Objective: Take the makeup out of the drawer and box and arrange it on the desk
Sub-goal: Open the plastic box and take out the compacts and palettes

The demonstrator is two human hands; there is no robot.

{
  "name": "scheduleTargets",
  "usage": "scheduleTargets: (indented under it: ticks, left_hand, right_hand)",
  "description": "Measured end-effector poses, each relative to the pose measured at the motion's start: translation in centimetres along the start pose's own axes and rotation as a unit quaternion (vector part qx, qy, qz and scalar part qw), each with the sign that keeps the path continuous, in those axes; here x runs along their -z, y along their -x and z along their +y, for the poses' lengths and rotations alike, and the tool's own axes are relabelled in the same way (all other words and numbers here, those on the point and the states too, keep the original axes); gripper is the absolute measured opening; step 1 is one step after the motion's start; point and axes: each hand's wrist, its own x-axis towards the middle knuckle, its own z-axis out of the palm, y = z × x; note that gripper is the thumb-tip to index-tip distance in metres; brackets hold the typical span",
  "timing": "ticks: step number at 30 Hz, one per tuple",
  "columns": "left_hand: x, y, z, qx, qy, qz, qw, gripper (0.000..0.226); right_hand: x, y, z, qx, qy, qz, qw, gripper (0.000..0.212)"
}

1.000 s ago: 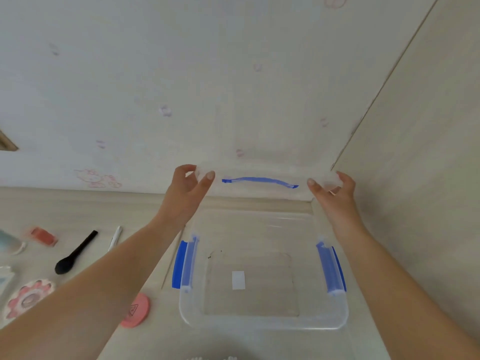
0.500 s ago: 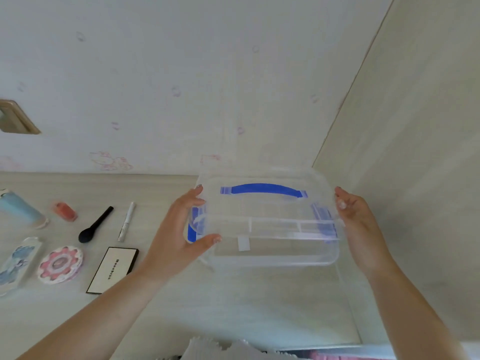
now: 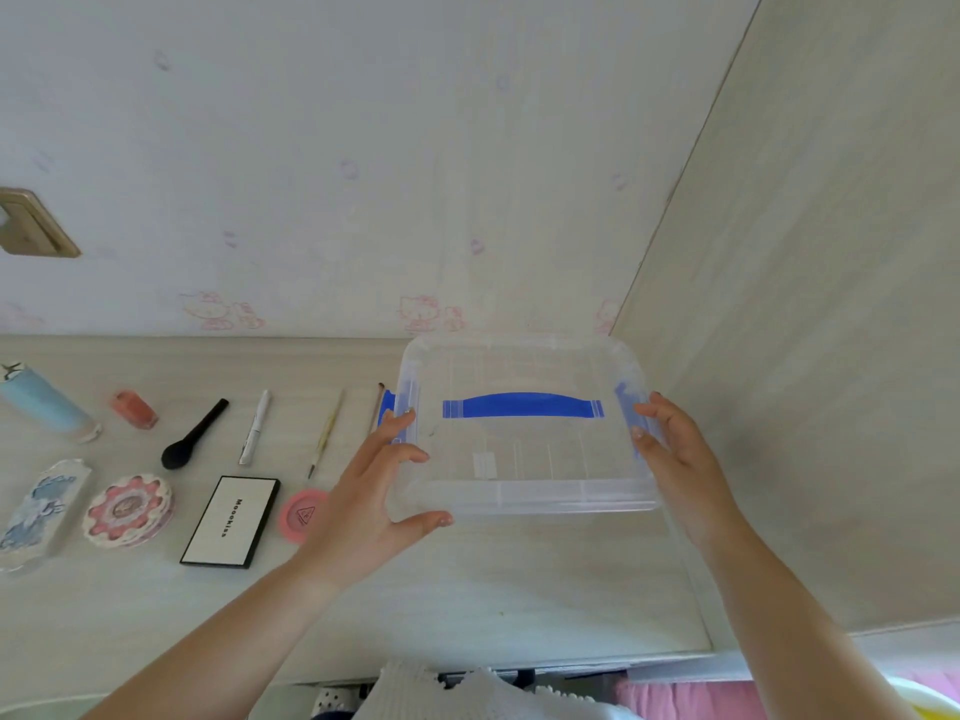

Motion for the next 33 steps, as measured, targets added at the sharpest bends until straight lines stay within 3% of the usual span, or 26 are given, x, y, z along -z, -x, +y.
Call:
scheduleTargets:
  ticks: [10, 14, 16, 18, 20, 22, 23, 24, 25, 27, 29, 33]
  left_hand:
    - [0.2, -1.9, -0.5, -0.004, 0.024, -0.035, 0.999, 0.058]
    - [0.3, -2.0, -0.6, 0.007, 0.045, -0.043, 0.998, 0.048]
    - [0.3, -2.3, 0.1, 0.039, 0.105, -0.016, 0.994, 0.035]
    - [-0.1, -2.9, 0.6, 0.108, 0.162, 0.068, 0.979, 0.040]
    - [-0.3, -3.9, 0.7, 0.243, 0.231, 0.118, 0.935, 0.063]
    - [-0.4, -4.6, 0.5, 0.367, 0.382, 0.099, 0.842, 0.085]
    - [-0.5, -4.6, 0.1, 0.395, 0.450, 0.077, 0.797, 0.084]
    - [-0.5, -4.7, 0.1, 0.401, 0.487, 0.055, 0.774, 0.072]
    - [-0.6, -4.7, 0.3, 0.390, 0.493, 0.042, 0.776, 0.049]
    - [-0.9, -4.7, 0.6, 0.369, 0.454, 0.060, 0.809, 0.021]
    - [-0.8, -4.9, 0.8, 0.351, 0.400, 0.102, 0.840, 0.012]
    - [-0.7, -4.9, 1.7, 0.316, 0.332, 0.125, 0.880, 0.015]
  right_hand:
    - [-0.7, -1.3, 0.0, -0.007, 0.062, -0.002, 0.998, 0.036]
    - [-0.5, -1.6, 0.3, -0.012, 0.103, -0.004, 0.995, 0.024]
    - [-0.5, -1.7, 0.2, -0.024, 0.106, 0.014, 0.994, 0.027]
    - [-0.6, -1.7, 0.1, -0.045, 0.080, 0.051, 0.994, 0.034]
    - [-0.5, -1.7, 0.3, -0.088, 0.054, 0.088, 0.991, 0.046]
    - [-0.3, -1.8, 1.0, -0.166, -0.003, 0.094, 0.982, 0.063]
    - [-0.3, -1.8, 1.3, -0.214, -0.060, 0.081, 0.972, 0.071]
    - [-0.2, -1.9, 1.9, -0.256, -0.126, 0.065, 0.956, 0.078]
    - [-0.1, -1.9, 2.3, -0.282, -0.175, 0.043, 0.942, 0.082]
    - [-0.1, -1.9, 2.5, -0.263, -0.184, 0.028, 0.947, 0.068]
    - [-0.3, -1.8, 2.4, -0.218, -0.135, 0.071, 0.964, 0.043]
    - [-0.6, -1.6, 1.7, -0.184, -0.067, 0.129, 0.972, 0.043]
